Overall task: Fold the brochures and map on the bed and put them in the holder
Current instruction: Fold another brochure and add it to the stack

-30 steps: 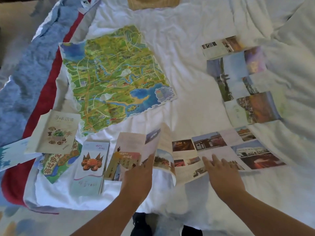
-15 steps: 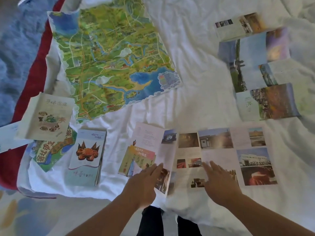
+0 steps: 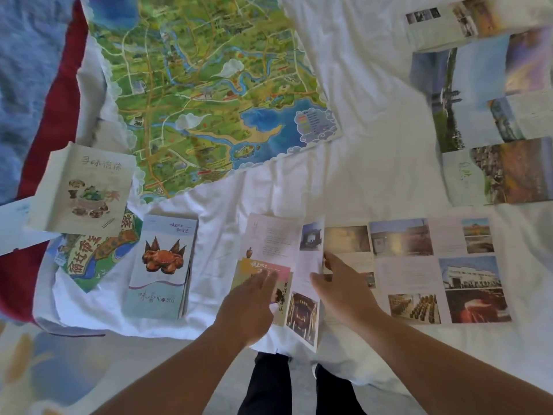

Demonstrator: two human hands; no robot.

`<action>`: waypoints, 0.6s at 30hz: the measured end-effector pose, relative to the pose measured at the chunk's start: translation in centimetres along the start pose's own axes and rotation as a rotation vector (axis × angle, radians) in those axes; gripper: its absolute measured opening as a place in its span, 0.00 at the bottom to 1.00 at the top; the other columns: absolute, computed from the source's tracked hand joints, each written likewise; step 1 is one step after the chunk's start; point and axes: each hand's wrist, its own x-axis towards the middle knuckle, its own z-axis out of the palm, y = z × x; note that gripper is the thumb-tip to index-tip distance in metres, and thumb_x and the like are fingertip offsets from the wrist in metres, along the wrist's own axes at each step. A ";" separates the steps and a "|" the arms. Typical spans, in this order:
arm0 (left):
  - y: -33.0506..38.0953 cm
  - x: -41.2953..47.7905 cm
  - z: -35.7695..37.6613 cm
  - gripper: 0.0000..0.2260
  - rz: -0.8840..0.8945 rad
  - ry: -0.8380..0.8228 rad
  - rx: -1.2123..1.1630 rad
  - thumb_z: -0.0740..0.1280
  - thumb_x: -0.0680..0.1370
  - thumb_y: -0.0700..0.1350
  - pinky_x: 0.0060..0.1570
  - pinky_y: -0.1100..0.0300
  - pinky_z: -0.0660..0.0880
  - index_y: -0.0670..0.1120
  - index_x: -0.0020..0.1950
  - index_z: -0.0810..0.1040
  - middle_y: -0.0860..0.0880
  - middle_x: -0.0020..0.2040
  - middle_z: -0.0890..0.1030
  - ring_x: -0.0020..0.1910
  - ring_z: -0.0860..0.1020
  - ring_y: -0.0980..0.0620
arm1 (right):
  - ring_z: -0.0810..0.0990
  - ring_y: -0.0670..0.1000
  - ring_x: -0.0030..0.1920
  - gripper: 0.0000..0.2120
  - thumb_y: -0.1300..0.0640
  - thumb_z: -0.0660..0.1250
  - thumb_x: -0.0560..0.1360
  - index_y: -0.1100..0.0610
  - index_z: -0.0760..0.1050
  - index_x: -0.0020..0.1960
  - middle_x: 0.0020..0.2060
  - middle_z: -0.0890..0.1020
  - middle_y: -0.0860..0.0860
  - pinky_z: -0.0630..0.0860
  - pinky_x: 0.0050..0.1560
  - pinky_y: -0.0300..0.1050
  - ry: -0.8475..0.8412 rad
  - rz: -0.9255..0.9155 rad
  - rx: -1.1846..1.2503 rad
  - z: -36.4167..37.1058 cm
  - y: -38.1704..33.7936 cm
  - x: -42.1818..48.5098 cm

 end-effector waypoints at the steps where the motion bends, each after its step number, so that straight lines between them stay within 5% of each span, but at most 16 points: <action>1: -0.5 0.0 -0.1 0.31 -0.045 0.023 -0.006 0.58 0.79 0.42 0.72 0.52 0.60 0.53 0.79 0.49 0.52 0.80 0.53 0.78 0.54 0.51 | 0.79 0.42 0.43 0.15 0.57 0.58 0.80 0.50 0.72 0.66 0.56 0.81 0.45 0.71 0.35 0.32 -0.002 0.003 0.013 0.0 0.1 -0.1; 8: -2.6 0.2 0.1 0.29 -0.257 0.023 0.007 0.59 0.79 0.45 0.64 0.47 0.69 0.51 0.78 0.51 0.43 0.79 0.56 0.72 0.66 0.41 | 0.76 0.35 0.40 0.11 0.57 0.56 0.82 0.48 0.73 0.60 0.49 0.79 0.41 0.68 0.31 0.27 0.039 -0.001 -0.002 0.6 0.9 0.0; 12: -2.5 0.1 0.4 0.27 -0.277 0.032 -0.088 0.59 0.79 0.45 0.53 0.51 0.77 0.51 0.76 0.53 0.44 0.71 0.66 0.58 0.77 0.43 | 0.77 0.41 0.44 0.13 0.59 0.56 0.82 0.53 0.73 0.63 0.56 0.81 0.46 0.67 0.33 0.25 0.040 -0.030 -0.008 0.9 1.1 -0.3; 18: -1.6 -0.3 0.6 0.24 -0.220 0.082 -0.101 0.59 0.79 0.44 0.56 0.51 0.76 0.49 0.75 0.57 0.49 0.67 0.70 0.59 0.75 0.47 | 0.78 0.44 0.46 0.12 0.58 0.56 0.83 0.52 0.73 0.62 0.57 0.81 0.47 0.69 0.37 0.32 0.048 -0.039 -0.002 1.0 1.4 -0.4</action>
